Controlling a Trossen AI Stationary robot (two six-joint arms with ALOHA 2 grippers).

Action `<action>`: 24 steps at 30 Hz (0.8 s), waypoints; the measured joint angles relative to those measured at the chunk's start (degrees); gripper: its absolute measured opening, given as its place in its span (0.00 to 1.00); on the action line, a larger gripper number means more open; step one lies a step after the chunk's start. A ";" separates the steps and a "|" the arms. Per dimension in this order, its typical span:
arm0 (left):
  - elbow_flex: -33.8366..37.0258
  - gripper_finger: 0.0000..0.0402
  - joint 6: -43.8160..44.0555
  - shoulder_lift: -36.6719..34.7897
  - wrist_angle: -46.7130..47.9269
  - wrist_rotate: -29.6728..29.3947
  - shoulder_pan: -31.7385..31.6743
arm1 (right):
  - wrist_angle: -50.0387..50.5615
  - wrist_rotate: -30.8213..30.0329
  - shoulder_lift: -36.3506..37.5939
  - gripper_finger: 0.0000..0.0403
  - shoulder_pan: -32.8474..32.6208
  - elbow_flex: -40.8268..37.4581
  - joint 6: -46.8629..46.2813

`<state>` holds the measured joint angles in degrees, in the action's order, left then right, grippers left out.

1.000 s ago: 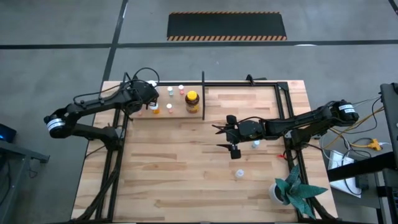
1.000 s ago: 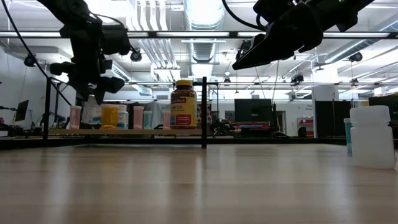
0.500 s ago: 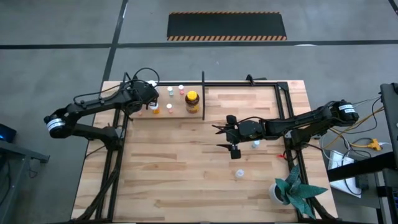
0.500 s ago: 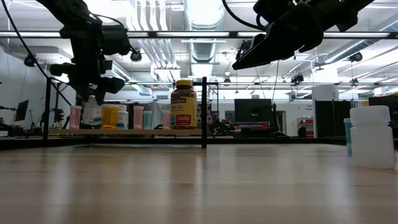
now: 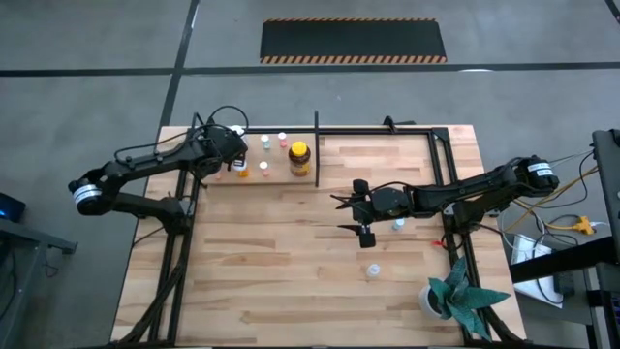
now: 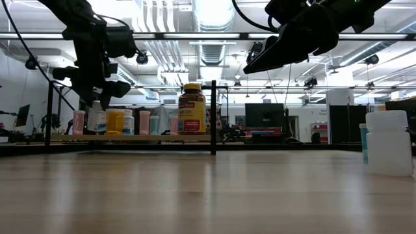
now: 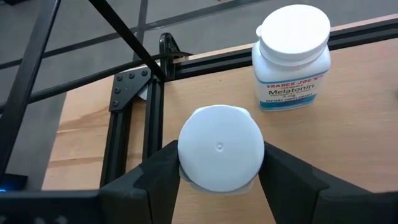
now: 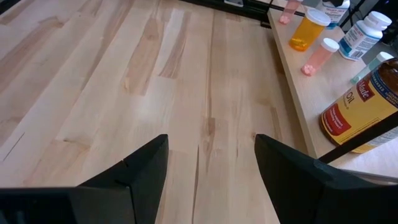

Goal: Pick and place medicine bottles onto shelf by color
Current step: Put the white pill bottle on the shelf

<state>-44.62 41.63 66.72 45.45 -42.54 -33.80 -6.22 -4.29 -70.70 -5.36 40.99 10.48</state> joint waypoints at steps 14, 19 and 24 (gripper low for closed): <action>-0.07 0.46 -0.52 0.00 0.20 0.48 0.00 | -0.02 -0.01 0.04 0.57 0.00 0.00 0.00; -0.02 0.46 -0.42 0.00 0.13 0.70 0.00 | -0.02 -0.02 0.04 0.57 0.00 0.00 0.00; -0.02 0.46 -0.38 0.00 0.07 0.77 0.00 | -0.02 -0.02 0.04 0.57 0.00 0.00 0.00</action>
<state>-44.64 41.24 66.72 45.52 -41.78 -33.80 -6.24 -4.32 -70.65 -5.37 40.99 10.48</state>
